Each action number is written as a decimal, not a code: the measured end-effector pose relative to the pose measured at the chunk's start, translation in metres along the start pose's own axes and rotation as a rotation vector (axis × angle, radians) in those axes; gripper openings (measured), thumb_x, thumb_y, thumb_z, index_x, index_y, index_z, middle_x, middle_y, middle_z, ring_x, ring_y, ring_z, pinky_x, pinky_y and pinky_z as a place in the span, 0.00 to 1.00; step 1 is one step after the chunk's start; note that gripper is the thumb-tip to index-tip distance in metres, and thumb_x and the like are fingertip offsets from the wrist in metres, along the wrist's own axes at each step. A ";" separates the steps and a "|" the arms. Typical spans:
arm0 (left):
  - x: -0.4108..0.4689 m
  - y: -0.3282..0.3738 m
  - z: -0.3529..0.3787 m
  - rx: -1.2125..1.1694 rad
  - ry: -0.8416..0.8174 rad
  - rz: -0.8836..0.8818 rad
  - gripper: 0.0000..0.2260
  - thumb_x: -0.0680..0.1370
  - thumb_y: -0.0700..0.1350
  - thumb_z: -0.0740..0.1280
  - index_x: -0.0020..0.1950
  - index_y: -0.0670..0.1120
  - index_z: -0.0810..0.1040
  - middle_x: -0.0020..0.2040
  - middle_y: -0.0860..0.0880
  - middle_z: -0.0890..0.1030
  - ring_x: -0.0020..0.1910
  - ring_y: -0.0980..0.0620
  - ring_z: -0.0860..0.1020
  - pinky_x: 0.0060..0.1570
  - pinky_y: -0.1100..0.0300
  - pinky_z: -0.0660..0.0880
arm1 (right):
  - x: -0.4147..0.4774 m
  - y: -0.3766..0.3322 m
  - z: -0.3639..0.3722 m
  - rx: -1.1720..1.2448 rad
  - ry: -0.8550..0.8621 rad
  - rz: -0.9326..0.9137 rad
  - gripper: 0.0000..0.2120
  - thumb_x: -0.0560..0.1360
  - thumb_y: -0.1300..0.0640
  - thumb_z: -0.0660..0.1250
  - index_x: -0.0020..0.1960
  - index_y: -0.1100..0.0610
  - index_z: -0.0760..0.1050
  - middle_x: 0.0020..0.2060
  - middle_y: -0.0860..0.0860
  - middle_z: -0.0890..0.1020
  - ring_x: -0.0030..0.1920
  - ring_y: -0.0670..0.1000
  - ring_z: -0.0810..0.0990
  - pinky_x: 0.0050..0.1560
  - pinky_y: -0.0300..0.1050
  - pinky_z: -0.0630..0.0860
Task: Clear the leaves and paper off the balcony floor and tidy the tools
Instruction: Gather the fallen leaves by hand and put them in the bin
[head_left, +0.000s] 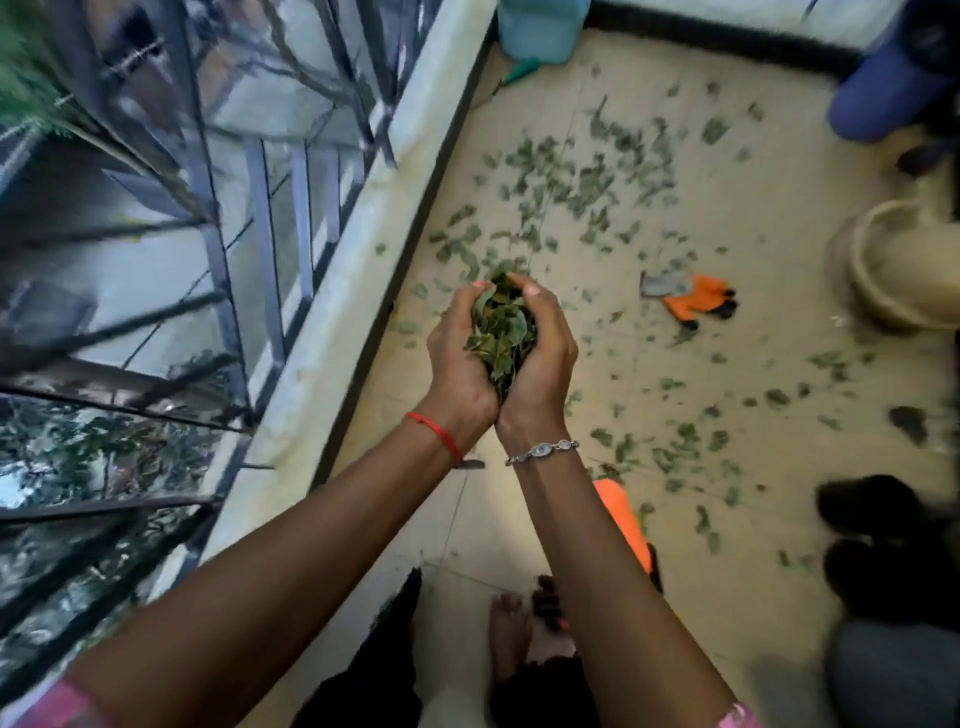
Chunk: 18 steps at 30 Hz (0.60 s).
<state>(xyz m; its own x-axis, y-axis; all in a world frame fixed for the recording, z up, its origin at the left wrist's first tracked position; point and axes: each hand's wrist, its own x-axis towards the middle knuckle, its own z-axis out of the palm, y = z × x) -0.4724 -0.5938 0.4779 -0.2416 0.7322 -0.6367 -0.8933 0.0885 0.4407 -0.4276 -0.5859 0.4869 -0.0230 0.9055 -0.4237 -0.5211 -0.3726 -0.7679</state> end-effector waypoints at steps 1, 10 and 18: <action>-0.022 0.008 0.028 -0.011 -0.008 0.001 0.08 0.77 0.46 0.63 0.49 0.42 0.77 0.46 0.45 0.79 0.42 0.50 0.80 0.38 0.61 0.78 | -0.012 -0.033 0.012 -0.020 -0.002 -0.016 0.10 0.77 0.64 0.61 0.43 0.58 0.80 0.41 0.52 0.82 0.46 0.50 0.81 0.50 0.44 0.77; -0.208 0.048 0.246 -0.156 -0.100 -0.170 0.13 0.80 0.48 0.59 0.44 0.42 0.78 0.35 0.46 0.82 0.31 0.51 0.82 0.31 0.64 0.79 | -0.105 -0.278 0.062 -0.056 0.045 -0.143 0.09 0.77 0.63 0.61 0.47 0.61 0.81 0.44 0.52 0.83 0.45 0.48 0.81 0.47 0.44 0.77; -0.154 0.047 0.360 -0.038 -0.176 -0.224 0.11 0.79 0.49 0.59 0.47 0.44 0.77 0.43 0.47 0.79 0.40 0.52 0.78 0.34 0.63 0.79 | -0.027 -0.366 0.078 0.137 0.159 -0.212 0.08 0.74 0.60 0.64 0.42 0.56 0.82 0.43 0.54 0.83 0.47 0.54 0.80 0.51 0.49 0.77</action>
<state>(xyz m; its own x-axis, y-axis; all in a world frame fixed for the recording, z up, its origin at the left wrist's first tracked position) -0.3407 -0.4589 0.8242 0.0298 0.8034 -0.5946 -0.9312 0.2386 0.2756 -0.3027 -0.4580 0.8172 0.2270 0.9129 -0.3393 -0.6106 -0.1380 -0.7798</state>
